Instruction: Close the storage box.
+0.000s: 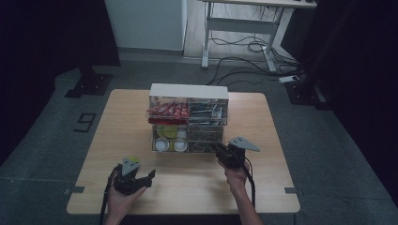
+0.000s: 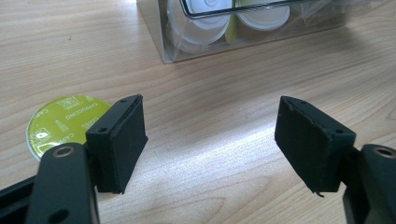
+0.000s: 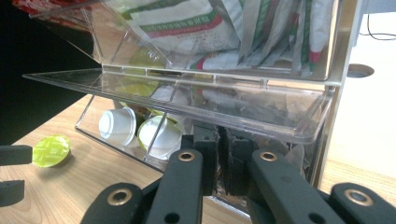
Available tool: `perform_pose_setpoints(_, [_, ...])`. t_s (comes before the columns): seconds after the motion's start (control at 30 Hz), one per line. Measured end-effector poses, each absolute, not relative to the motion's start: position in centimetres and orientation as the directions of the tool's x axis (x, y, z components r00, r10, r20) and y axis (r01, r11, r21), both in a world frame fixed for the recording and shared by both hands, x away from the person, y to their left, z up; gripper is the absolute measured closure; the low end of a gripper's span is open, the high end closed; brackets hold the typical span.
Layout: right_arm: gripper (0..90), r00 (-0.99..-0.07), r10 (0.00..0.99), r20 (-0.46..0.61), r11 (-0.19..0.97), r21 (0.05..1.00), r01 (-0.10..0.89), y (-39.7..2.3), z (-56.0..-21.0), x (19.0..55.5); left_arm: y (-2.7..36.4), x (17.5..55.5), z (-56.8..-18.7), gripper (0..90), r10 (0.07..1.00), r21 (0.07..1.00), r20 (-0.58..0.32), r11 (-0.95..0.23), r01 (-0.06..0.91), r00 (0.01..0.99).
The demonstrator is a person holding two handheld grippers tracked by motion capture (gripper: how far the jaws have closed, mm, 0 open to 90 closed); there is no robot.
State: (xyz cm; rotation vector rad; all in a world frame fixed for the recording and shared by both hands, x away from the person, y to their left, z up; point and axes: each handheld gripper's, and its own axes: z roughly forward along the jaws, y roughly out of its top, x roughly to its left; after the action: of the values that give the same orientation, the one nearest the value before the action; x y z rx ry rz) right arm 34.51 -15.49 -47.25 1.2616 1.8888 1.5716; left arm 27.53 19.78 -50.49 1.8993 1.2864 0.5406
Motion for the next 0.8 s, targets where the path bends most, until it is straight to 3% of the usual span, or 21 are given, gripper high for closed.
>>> perform_pose_setpoints(0.8, [84.0,-0.519,0.82,0.242,0.003,0.904,0.427,-15.7,-48.6,34.1,19.5,27.8,-51.2,25.0,0.91,0.76,-0.069,-0.218,0.612,0.41])
